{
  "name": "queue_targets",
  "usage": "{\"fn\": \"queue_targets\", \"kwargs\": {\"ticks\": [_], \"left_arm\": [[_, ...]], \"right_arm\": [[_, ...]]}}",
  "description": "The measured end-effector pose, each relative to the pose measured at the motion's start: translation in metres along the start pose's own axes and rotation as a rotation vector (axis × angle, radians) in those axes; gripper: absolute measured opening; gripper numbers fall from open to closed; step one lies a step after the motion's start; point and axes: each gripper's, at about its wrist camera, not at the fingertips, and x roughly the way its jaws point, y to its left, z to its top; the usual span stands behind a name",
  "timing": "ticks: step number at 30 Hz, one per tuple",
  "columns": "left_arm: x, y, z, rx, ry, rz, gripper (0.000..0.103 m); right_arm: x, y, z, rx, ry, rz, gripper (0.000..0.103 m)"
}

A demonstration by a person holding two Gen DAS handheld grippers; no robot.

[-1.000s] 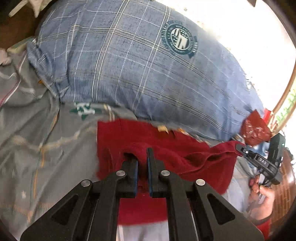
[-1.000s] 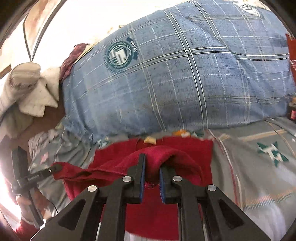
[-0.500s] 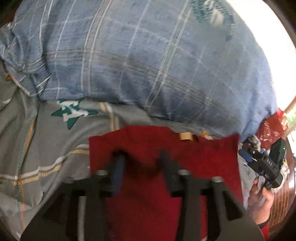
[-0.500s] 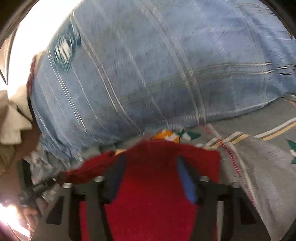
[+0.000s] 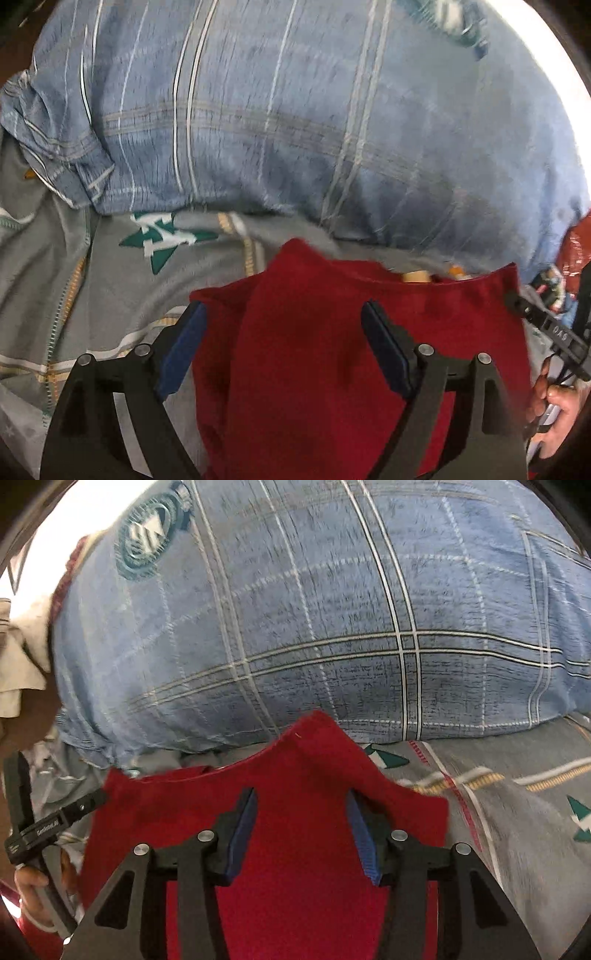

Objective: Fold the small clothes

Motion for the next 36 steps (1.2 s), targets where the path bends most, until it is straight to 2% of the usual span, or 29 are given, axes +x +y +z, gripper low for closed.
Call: {"fn": "queue_targets", "kwargs": {"ticks": [6,12,16,20,24,26,28,29,31,36], "left_arm": [[0.023,-0.001,0.0,0.018,0.026,0.061,0.085],[0.029,-0.002,-0.003,0.03,0.022,0.087,0.085],[0.026,-0.004,-0.004,0.037,0.016,0.098,0.085],[0.027,-0.003,-0.005,0.036,0.019,0.095,0.085],[0.03,-0.003,-0.006,0.034,0.018,0.1,0.085],[0.033,-0.004,-0.007,0.037,0.019,0.108,0.085],[0.038,-0.004,-0.008,0.035,0.021,0.111,0.085],[0.04,-0.004,-0.008,0.034,0.025,0.113,0.085],[0.041,-0.004,-0.006,0.035,0.03,0.114,0.085],[0.031,-0.003,-0.006,0.04,0.045,0.115,0.085]], "right_arm": [[0.042,-0.008,0.005,-0.011,0.091,-0.101,0.048],[0.053,-0.001,-0.001,-0.072,0.1,-0.15,0.05],[0.039,0.005,-0.001,-0.08,0.087,-0.165,0.052],[-0.002,0.014,-0.01,-0.078,0.025,-0.096,0.055],[-0.028,0.012,-0.018,-0.087,0.006,-0.127,0.055],[-0.03,0.008,-0.018,-0.075,0.01,-0.125,0.055],[-0.026,-0.002,-0.018,-0.071,0.029,-0.179,0.055],[-0.019,-0.007,-0.02,-0.062,0.049,-0.205,0.055],[0.001,-0.019,-0.027,-0.021,0.114,-0.191,0.055],[-0.005,-0.02,-0.027,-0.004,0.085,-0.179,0.055]]}}
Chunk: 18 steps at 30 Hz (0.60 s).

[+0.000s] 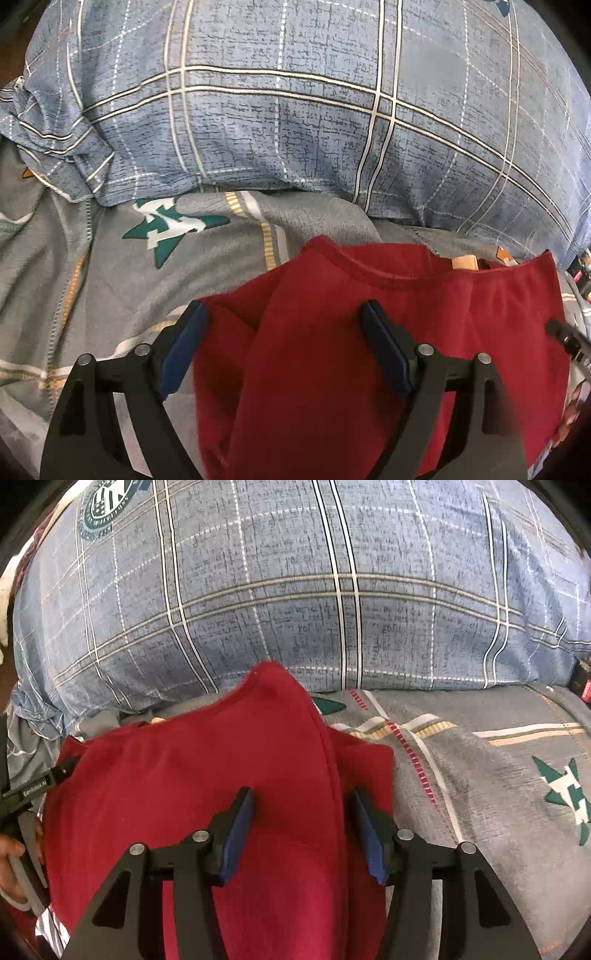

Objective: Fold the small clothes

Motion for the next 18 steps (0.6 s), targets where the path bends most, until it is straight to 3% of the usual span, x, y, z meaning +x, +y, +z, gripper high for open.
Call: {"fn": "queue_targets", "kwargs": {"ticks": [6,12,14,18], "left_arm": [[-0.038,0.018,-0.026,-0.018,-0.01,-0.03,0.085],[-0.055,0.03,-0.055,-0.025,-0.019,-0.044,0.085],[-0.05,0.029,-0.054,-0.01,-0.014,-0.04,0.085],[-0.035,0.018,-0.031,0.042,-0.043,-0.032,0.085]], "right_arm": [[-0.036,0.014,0.008,-0.016,-0.082,0.044,0.06],[-0.025,0.028,0.021,-0.048,-0.091,0.002,0.064],[-0.016,0.023,0.032,-0.033,-0.114,-0.012,0.073],[0.011,0.02,0.048,-0.066,-0.061,-0.046,0.074]]}}
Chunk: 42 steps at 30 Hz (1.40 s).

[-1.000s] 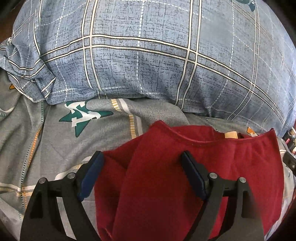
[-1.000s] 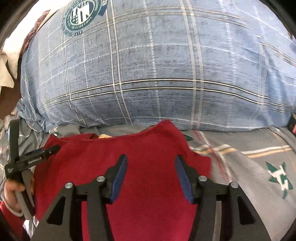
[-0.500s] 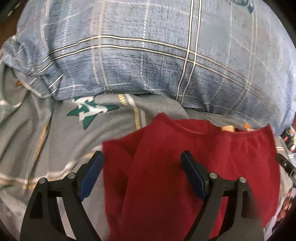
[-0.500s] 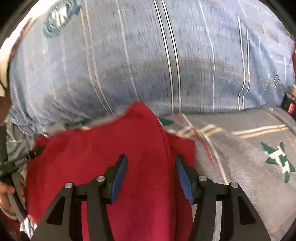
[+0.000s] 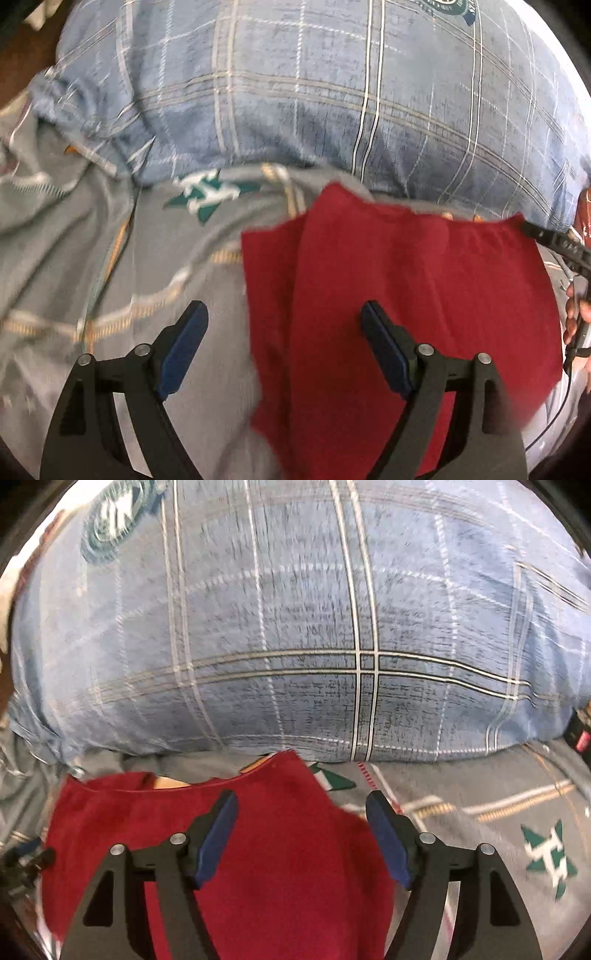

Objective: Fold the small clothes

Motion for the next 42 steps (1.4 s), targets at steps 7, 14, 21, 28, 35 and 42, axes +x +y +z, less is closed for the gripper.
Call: {"fn": "queue_targets", "kwargs": {"ticks": [7,14,21,28,35,42], "left_arm": [[0.04,-0.008,0.042,0.011,0.038,-0.035,0.085],[0.056,-0.02,0.054,0.052,0.082,-0.064,0.006],[0.063,-0.02,0.059,0.038,0.055,-0.04,0.006],[0.048,-0.005,0.046,0.002,0.051,-0.046,0.056],[-0.015,0.025,0.005,-0.016,0.015,-0.123,0.075],[-0.022,0.036,-0.043,-0.074,0.076,-0.159,0.075]], "right_arm": [[0.029,0.003,0.001,-0.045,0.06,0.046,0.018],[0.011,0.012,0.004,-0.104,-0.033,0.04,0.008],[0.025,0.006,0.021,-0.068,-0.027,0.01,0.008],[0.038,0.003,0.008,-0.017,0.046,0.003,0.043],[-0.033,-0.025,-0.022,0.027,0.014,0.096,0.071],[-0.056,-0.044,-0.074,0.107,0.08,0.143,0.074]]}}
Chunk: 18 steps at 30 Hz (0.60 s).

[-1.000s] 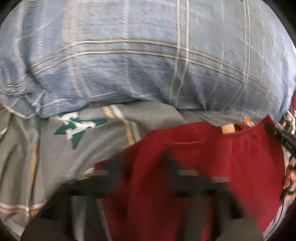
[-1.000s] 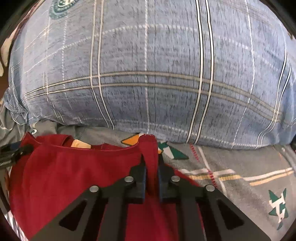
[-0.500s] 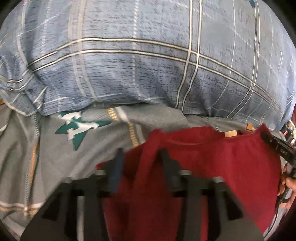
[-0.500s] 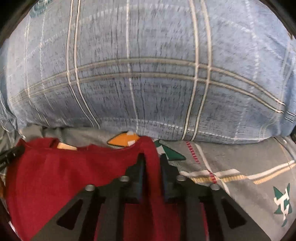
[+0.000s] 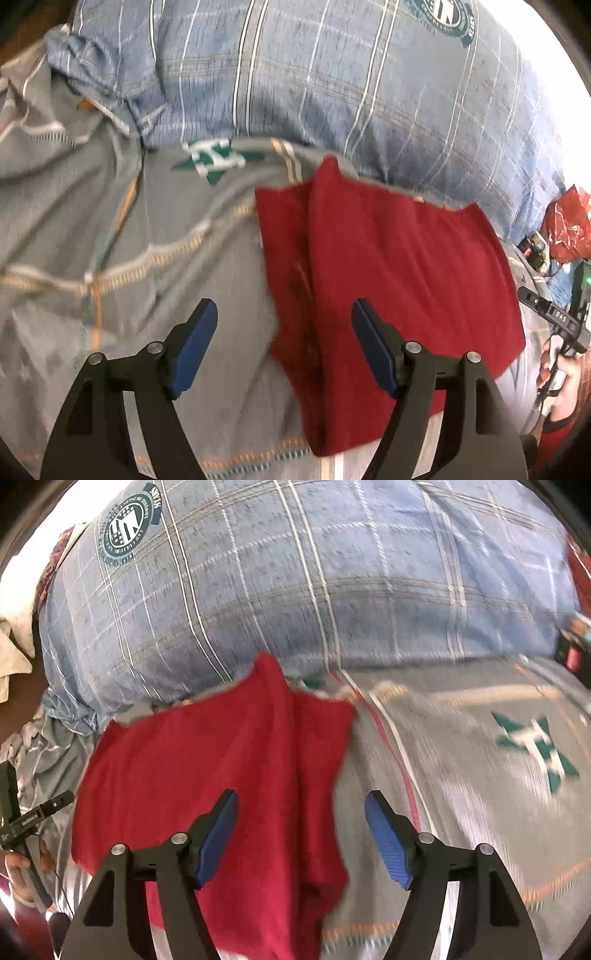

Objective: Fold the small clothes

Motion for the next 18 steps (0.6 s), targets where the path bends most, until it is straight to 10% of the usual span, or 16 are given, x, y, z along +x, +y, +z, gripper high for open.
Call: {"fn": "queue_targets", "kwargs": {"ticks": [14,16,18], "left_arm": [[0.021,-0.005,-0.012,-0.119,-0.021,-0.063,0.084],[0.024,-0.009,-0.011,-0.093,-0.033,-0.047,0.085],[0.024,-0.011,-0.01,-0.076,-0.034,-0.041,0.085]], "right_arm": [[0.021,-0.009,-0.01,0.06,-0.023,0.002,0.073],[0.023,-0.001,-0.011,0.012,-0.039,0.004,0.038],[0.025,0.01,-0.012,-0.036,-0.04,0.014,0.027]]}}
